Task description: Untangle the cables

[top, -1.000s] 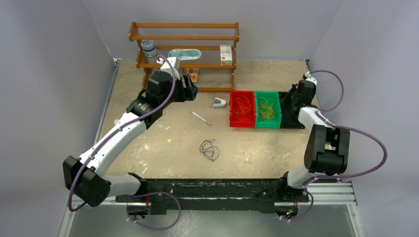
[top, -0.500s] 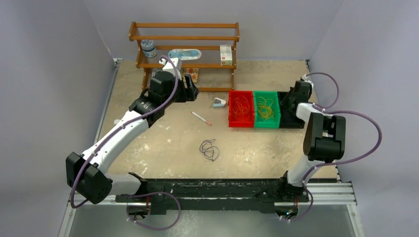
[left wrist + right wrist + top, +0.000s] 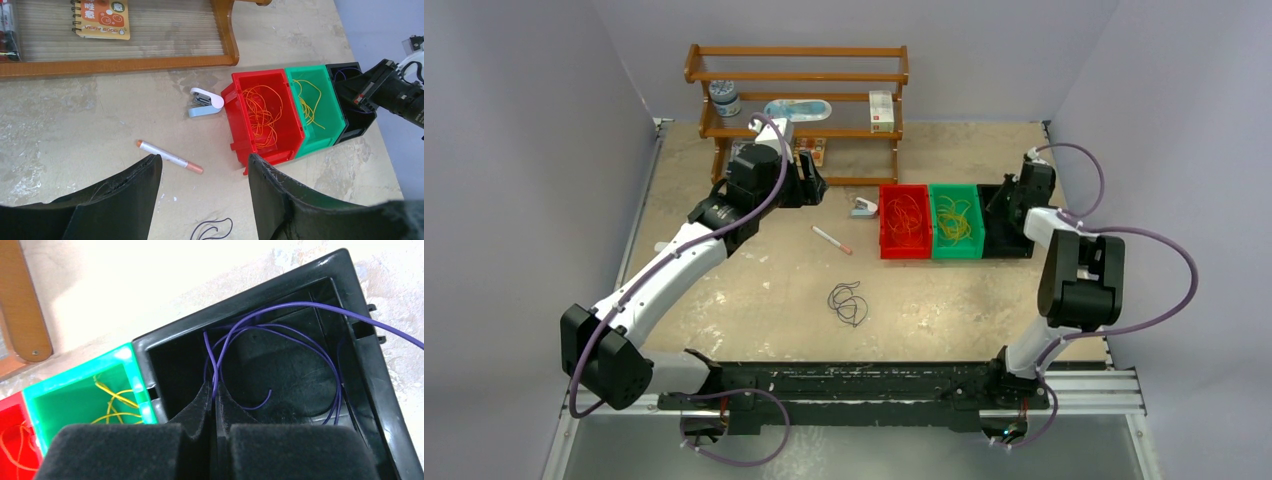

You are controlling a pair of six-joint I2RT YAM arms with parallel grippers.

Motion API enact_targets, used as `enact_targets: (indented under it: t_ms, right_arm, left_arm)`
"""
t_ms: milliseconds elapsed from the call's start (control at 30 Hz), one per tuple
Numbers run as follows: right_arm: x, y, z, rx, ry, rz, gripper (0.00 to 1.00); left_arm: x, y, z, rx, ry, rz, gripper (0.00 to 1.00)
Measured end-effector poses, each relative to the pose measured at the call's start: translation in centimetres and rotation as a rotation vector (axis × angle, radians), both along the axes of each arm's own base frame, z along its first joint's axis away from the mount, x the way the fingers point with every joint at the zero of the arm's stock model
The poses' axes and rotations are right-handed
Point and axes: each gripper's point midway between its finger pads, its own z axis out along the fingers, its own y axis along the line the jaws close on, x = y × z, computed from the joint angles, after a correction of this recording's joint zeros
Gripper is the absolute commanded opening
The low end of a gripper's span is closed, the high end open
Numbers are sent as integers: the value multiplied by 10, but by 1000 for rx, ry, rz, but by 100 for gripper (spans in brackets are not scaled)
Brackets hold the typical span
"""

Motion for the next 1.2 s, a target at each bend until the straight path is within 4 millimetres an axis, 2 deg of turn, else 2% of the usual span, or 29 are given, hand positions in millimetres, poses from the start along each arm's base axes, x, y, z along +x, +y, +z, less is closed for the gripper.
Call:
enact_targets:
  t_ms: [100, 300, 700, 1067, 1200]
  right_arm:
    - [-1, 0, 14, -6, -26, 0, 9]
    - [-3, -3, 55, -39, -109, -10, 23]
    - [-25, -29, 130, -155, -256, -147, 50]
    - [-53, -48, 161, -230, -296, -269, 56]
    - [-59, -55, 160, -241, -280, -317, 57]
  left_arm:
    - [0, 1, 0, 2, 0, 3, 63]
    - [1, 1, -2, 5, 3, 7, 63]
    - [5, 6, -5, 22, 1, 40, 65]
    - [6, 14, -14, 50, 10, 77, 67]
    - [6, 23, -16, 69, 6, 117, 68]
